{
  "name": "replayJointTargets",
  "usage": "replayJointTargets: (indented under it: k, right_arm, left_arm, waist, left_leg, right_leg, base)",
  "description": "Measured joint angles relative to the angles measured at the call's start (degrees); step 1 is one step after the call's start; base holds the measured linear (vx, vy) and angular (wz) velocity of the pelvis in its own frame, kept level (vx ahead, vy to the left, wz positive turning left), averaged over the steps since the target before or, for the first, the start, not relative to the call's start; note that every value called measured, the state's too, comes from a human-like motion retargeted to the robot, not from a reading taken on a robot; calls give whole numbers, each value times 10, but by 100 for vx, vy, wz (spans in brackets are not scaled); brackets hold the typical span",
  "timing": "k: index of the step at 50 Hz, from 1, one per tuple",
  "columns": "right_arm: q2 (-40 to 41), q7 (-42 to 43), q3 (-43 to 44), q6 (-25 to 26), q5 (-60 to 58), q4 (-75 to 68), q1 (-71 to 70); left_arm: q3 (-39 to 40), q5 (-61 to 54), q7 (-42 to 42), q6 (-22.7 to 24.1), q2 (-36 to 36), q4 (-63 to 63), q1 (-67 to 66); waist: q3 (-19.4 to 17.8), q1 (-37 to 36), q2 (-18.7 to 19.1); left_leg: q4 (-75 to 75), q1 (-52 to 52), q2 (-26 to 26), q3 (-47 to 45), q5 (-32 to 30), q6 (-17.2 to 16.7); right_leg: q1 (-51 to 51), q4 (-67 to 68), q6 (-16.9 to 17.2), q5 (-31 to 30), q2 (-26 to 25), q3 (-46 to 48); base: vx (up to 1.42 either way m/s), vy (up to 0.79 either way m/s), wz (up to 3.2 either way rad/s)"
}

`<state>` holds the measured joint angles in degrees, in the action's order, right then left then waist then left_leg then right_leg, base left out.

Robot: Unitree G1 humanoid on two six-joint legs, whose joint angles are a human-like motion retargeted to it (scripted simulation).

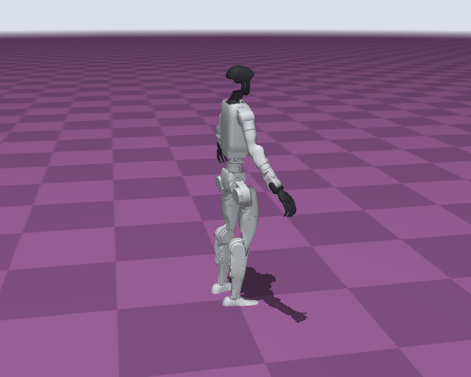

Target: Upper body actions

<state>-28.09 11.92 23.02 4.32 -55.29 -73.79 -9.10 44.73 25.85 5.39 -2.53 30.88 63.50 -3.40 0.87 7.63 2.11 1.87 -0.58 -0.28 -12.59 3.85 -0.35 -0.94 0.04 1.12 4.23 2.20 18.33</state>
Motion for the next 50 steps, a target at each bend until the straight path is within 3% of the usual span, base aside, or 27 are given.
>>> replayJointTargets:
  k: [5,7,14,21,25,30,32,50]
  right_arm:
    - [84,15,-49,12,-53,-98,26]
    - [112,9,-58,10,-50,-128,40]
    - [164,-72,-107,-39,21,-177,89]
    - [207,-141,-118,-40,128,-202,111]
    - [220,-177,-136,-25,158,-208,109]
    - [218,-157,-170,-9,128,-205,95]
    - [215,-159,-174,-14,104,-201,89]
    - [227,-158,-184,-19,95,-187,95]
  left_arm:
    - [-104,-4,101,29,-88,101,-1]
    - [-135,-4,124,17,-123,137,-7]
    - [-239,-34,96,-12,-198,273,-17]
    - [-311,-38,80,-19,-253,272,-49]
    - [-326,-39,62,-19,-270,259,-51]
    - [-344,-27,46,-19,-262,235,-48]
    - [-349,-19,52,-20,-256,228,-44]
    - [-326,-53,74,-39,-259,233,-31]
  waist:
    - [-19,0,-1]
    - [-23,-2,-1]
    - [-31,-6,-1]
    - [-30,-9,-7]
    - [-29,-28,-17]
    - [-29,-70,-14]
    - [-23,-22,-13]
    - [-5,-19,-16]
  left_leg:
    - [0,2,-2,3,-2,1]
    - [-1,3,-3,3,-2,1]
    - [-1,4,-3,1,-1,2]
    - [-2,5,-1,-3,-1,2]
    - [-2,5,-4,-21,-2,1]
    - [-7,6,1,-58,-8,7]
    - [-1,0,-1,-7,-3,2]
    - [-1,-4,-1,-2,-3,0]
  right_leg:
    - [-4,-1,1,-1,3,4]
    - [-5,0,1,-1,3,5]
    - [-3,1,2,-1,3,2]
    - [-1,1,-1,-3,0,-2]
    - [-2,-5,-22,-2,-18,-18]
    - [8,1,-16,-10,-19,-58]
    - [7,1,-8,-6,-5,-7]
    - [4,-1,-5,0,-3,-2]
  base:
    - [-7,1,5]
    - [0,0,0]
    - [0,0,0]
    - [0,0,0]
    - [0,0,-37]
    - [0,-1,-48]
    - [-1,-1,151]
    - [0,0,4]
